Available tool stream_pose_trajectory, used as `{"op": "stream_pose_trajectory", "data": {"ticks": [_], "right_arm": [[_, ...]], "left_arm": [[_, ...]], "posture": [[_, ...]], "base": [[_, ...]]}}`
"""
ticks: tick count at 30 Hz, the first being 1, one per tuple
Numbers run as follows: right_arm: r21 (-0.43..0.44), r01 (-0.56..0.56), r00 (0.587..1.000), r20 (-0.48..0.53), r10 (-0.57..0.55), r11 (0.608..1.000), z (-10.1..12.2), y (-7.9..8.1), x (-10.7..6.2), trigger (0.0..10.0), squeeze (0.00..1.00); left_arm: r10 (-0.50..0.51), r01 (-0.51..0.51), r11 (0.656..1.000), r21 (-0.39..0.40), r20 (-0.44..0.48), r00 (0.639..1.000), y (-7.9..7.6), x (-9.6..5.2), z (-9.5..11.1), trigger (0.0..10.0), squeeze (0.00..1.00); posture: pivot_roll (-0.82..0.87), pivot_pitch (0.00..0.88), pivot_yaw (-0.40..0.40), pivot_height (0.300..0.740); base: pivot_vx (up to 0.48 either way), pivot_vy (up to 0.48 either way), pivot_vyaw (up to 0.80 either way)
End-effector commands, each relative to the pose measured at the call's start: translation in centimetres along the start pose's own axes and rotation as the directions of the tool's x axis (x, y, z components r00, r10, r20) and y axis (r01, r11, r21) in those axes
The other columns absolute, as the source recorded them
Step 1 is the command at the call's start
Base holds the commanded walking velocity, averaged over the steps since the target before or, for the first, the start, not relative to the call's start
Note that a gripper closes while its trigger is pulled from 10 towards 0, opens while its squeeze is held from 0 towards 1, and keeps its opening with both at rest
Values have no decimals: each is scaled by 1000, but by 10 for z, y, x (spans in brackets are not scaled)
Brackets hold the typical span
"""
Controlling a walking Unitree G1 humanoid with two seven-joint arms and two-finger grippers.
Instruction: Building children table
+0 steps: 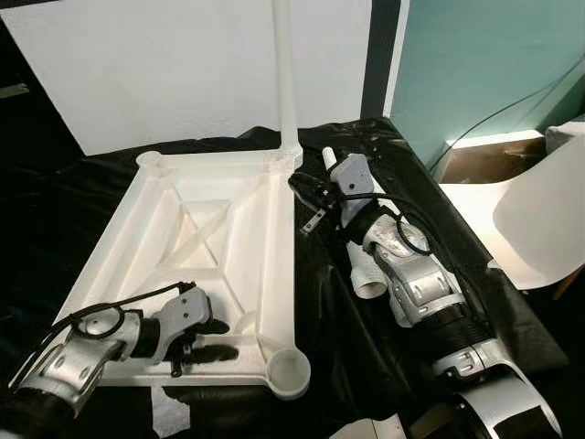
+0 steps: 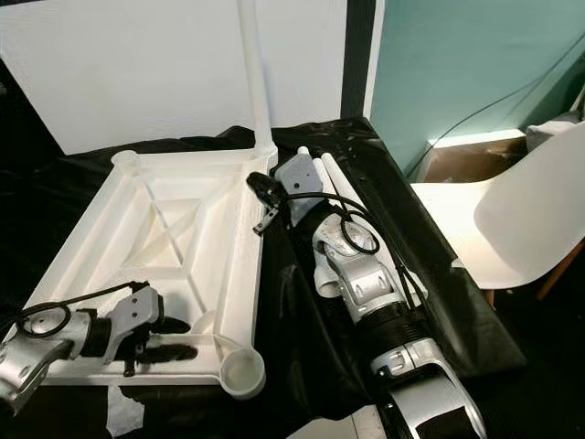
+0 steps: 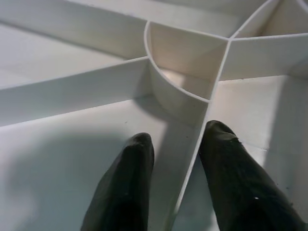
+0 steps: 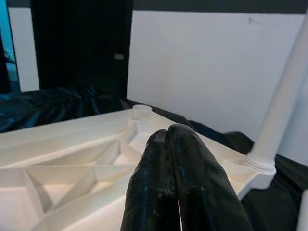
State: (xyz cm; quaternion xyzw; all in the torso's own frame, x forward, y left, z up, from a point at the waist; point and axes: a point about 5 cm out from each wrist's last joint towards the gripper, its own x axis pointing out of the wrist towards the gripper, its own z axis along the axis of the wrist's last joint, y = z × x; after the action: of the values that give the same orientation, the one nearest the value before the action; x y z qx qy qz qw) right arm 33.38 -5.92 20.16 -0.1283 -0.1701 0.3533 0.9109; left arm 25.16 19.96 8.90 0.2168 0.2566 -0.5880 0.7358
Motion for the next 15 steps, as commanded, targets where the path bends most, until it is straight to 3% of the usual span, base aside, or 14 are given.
{"op": "stream_pose_trajectory", "data": {"ticks": [1, 3, 5, 7, 11, 15], "right_arm": [[1, -2, 1000, 3, 2, 1000, 1, 0, 0, 10000, 0], [1, 0, 1000, 5, 0, 1000, 2, 0, 1, 10000, 0], [1, 0, 1000, 5, 0, 1000, 2, 0, 1, 10000, 0], [3, 0, 1000, 6, 0, 1000, 2, 1, 1, 10000, 0], [6, -1, 1000, 6, 1, 1000, 2, 3, 1, 10000, 0], [7, -2, 1000, 6, 2, 1000, 2, 3, 1, 10000, 0]], "left_arm": [[212, -220, 974, -56, -115, 970, 2, 15, -22, 0, 0], [291, -301, 950, -88, -107, 951, 16, 19, -19, 0, 0], [291, -301, 950, -88, -107, 951, 16, 19, -19, 0, 0], [395, -406, 905, -128, -103, 913, 31, 20, -16, 0, 0], [461, -471, 868, -158, -99, 882, 40, 24, -13, 0, 0], [479, -488, 857, -165, -93, 873, 43, 27, -10, 0, 0]], "posture": [[11, 0, 40, 740], [11, 0, 42, 740], [11, 0, 42, 740], [9, 0, 46, 740], [8, 0, 47, 740], [8, 0, 47, 740]], "base": [[0, 0, 0], [0, 0, 0], [0, 0, 0], [0, 0, 0], [0, 0, 0], [0, 0, 0]]}}
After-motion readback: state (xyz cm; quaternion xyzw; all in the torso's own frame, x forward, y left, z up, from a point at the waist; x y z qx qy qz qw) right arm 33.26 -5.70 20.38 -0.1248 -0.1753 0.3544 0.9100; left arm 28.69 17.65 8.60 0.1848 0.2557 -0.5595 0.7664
